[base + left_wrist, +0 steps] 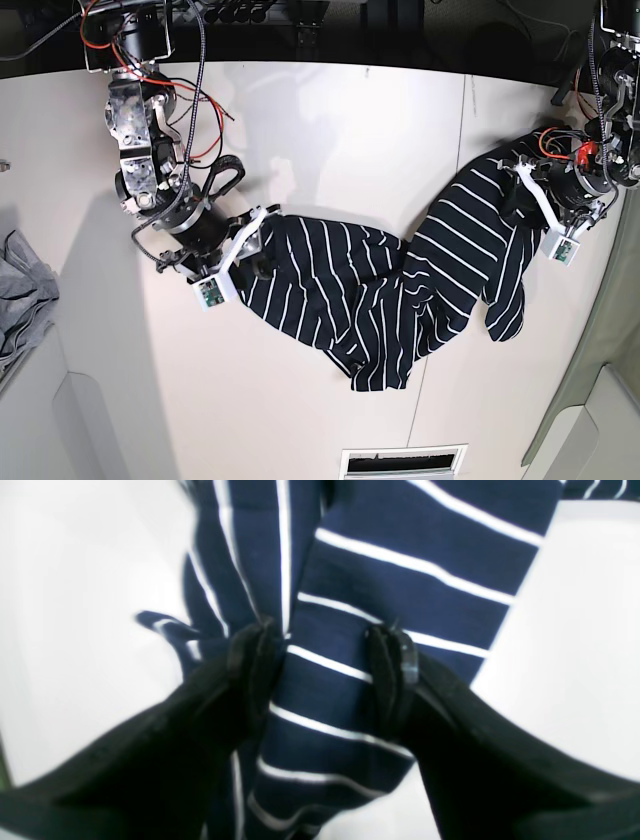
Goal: Layout the t-shirt on the table in an organized manner, then fold the t-shirt properly
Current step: 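Grasp the striped shirt's two ends with left and right grippers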
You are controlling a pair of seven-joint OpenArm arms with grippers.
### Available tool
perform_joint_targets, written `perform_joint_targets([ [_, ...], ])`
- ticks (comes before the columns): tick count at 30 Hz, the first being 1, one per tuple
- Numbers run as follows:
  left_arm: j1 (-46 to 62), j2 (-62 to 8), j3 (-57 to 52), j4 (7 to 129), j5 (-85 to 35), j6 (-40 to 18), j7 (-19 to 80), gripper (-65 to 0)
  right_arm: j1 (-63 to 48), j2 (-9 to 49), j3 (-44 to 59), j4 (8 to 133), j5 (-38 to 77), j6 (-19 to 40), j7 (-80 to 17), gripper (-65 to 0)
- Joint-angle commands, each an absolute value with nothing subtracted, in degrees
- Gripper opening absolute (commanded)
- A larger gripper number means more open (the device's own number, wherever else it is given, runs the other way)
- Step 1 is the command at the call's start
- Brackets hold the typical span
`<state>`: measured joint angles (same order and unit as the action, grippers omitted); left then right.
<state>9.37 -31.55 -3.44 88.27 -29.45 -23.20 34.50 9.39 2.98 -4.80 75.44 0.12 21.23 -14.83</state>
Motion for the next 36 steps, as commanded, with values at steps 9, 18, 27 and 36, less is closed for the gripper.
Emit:
perform_joint_targets([
  [9, -0.84, -32.51, 0.34, 77.10, -27.16, -20.32, 30.79, -26.5, 20.69, 2.81, -2.59, 61.98, -1.48, 17.76, -10.31, -36.8],
  [18, -2.92, -32.36, 0.34, 75.02, -27.11, -20.32, 28.29, -42.2, 24.53, 0.71, -2.66, 47.46, -1.02, 21.10, -9.82, -48.0],
  [27, -4.45, -33.45, 0.32, 76.40, -27.22, -20.43, 30.74, -65.0, 21.67, -0.84, -2.63, 48.49, 0.60, 26.94, -9.91, -65.0],
  [36, -4.47, -35.20, 0.32, 85.36, -34.09, -25.30, 36.27, -55.9, 15.53, -0.80, -2.63, 54.43, 1.08, 28.49, -10.07, -65.0],
])
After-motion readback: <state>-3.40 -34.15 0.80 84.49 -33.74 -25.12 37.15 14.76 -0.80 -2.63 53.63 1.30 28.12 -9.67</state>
